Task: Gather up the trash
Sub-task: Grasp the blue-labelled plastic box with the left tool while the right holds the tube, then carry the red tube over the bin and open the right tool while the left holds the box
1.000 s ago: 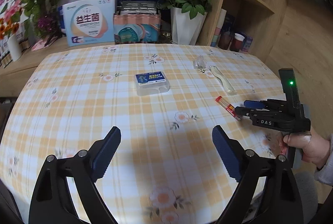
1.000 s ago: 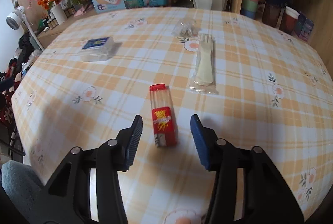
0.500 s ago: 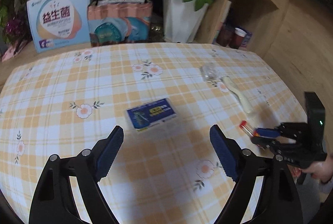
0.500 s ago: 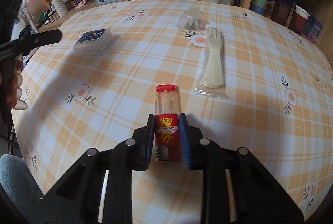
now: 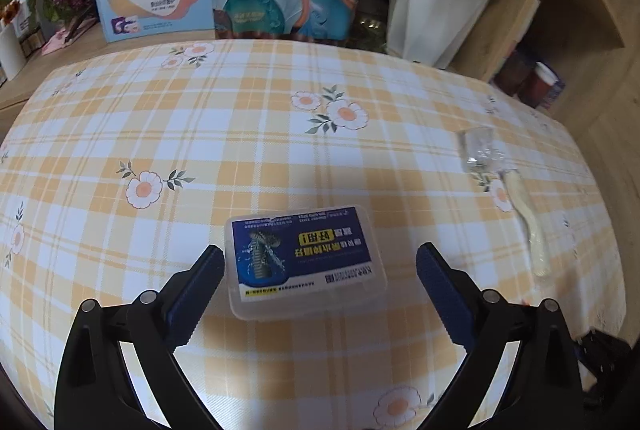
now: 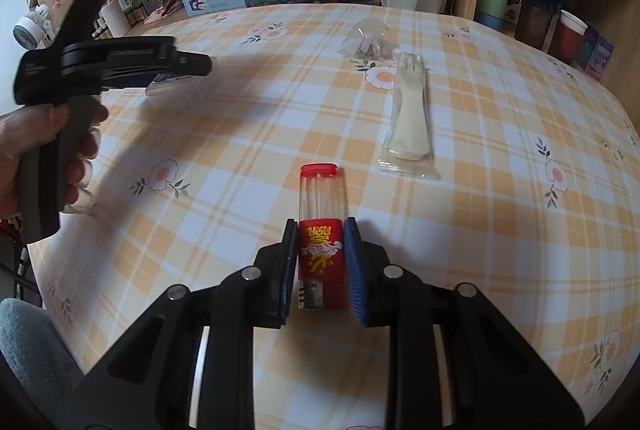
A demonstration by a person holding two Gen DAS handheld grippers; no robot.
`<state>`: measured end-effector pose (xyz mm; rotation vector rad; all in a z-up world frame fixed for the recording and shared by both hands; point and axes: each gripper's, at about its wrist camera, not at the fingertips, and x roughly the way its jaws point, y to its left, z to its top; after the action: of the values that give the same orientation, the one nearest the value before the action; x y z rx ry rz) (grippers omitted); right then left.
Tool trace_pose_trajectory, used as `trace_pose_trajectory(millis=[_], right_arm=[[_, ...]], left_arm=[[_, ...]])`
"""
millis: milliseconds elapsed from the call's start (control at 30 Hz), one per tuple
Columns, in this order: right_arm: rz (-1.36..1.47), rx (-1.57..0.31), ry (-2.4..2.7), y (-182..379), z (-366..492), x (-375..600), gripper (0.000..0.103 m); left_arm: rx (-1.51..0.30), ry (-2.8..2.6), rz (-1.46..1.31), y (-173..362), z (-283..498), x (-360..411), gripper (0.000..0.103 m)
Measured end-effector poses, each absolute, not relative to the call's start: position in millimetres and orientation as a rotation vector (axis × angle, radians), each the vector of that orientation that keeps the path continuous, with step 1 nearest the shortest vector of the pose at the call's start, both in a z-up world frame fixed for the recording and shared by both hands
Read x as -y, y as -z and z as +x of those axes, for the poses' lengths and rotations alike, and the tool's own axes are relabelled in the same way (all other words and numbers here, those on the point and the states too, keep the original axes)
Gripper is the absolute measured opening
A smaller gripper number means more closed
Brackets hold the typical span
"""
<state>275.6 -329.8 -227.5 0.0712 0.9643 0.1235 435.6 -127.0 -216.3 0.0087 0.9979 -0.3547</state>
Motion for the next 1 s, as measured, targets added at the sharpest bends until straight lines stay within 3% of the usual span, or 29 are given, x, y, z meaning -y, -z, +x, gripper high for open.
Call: trace_pose_trajectory(millis=[67, 167, 1000], right_arm=[[0.082, -0.966, -0.123, 227, 273, 329, 0.026], [0.087, -0.968, -0.124, 226, 269, 328, 0.026], [0.156, -0.868, -0.111, 176, 186, 316, 0.026]], left_arm=[[-1.024, 0.324, -0.007, 221, 441, 127, 0.094], [-1.041, 0.292, -0.003, 224, 443, 124, 0.079], [-0.796, 0.500, -0.001, 121, 256, 68, 0.079]])
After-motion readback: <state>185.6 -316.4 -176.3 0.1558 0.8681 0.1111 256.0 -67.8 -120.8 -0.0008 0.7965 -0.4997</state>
